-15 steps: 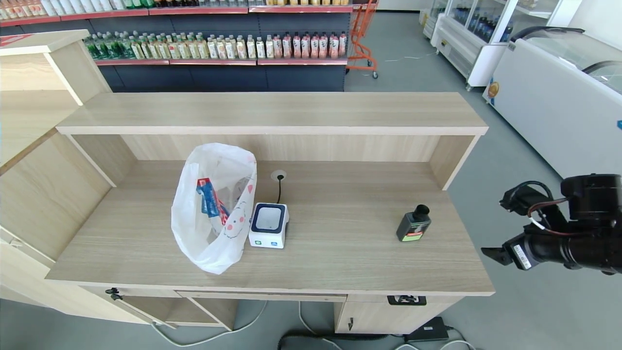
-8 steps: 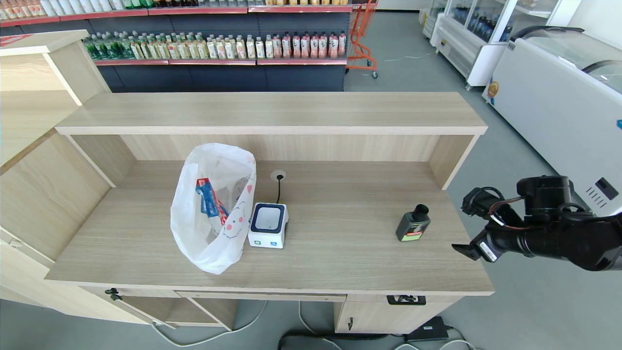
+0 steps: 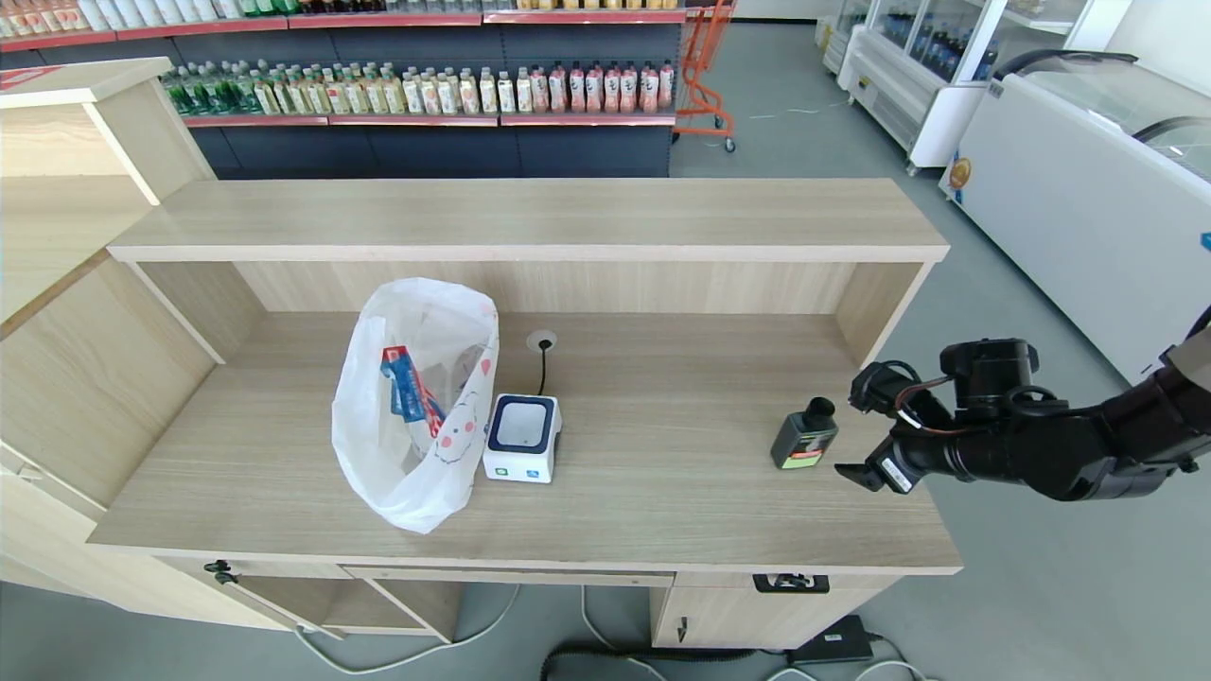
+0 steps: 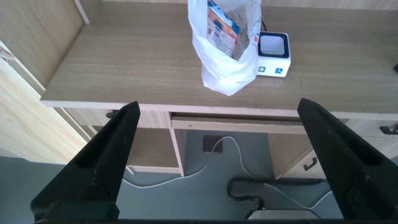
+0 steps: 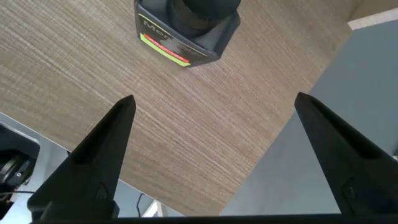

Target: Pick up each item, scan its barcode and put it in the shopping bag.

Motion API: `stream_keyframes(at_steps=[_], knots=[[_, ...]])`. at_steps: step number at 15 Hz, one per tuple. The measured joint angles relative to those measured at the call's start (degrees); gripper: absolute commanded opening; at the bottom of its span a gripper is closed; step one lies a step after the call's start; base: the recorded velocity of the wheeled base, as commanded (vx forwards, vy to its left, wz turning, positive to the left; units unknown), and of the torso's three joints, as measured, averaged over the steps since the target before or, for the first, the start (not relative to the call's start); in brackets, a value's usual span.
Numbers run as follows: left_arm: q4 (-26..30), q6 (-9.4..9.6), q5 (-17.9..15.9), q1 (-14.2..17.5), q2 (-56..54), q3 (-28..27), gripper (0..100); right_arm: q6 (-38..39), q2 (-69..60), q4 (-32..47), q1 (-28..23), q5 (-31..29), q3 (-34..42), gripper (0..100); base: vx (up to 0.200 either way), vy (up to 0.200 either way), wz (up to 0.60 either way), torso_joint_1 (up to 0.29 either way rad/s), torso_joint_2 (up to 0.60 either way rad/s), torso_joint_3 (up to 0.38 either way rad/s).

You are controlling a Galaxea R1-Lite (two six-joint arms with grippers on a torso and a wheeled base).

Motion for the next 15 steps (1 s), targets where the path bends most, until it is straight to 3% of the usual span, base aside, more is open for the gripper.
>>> stream_keyframes(at_steps=[15], knots=[[0.00,0.00,0.00,0.00,0.00,0.00,100,0.39,11.84,0.22,4.35,3.15,-13.53,100,0.000,0.000,0.00,0.000,0.00,0.000]])
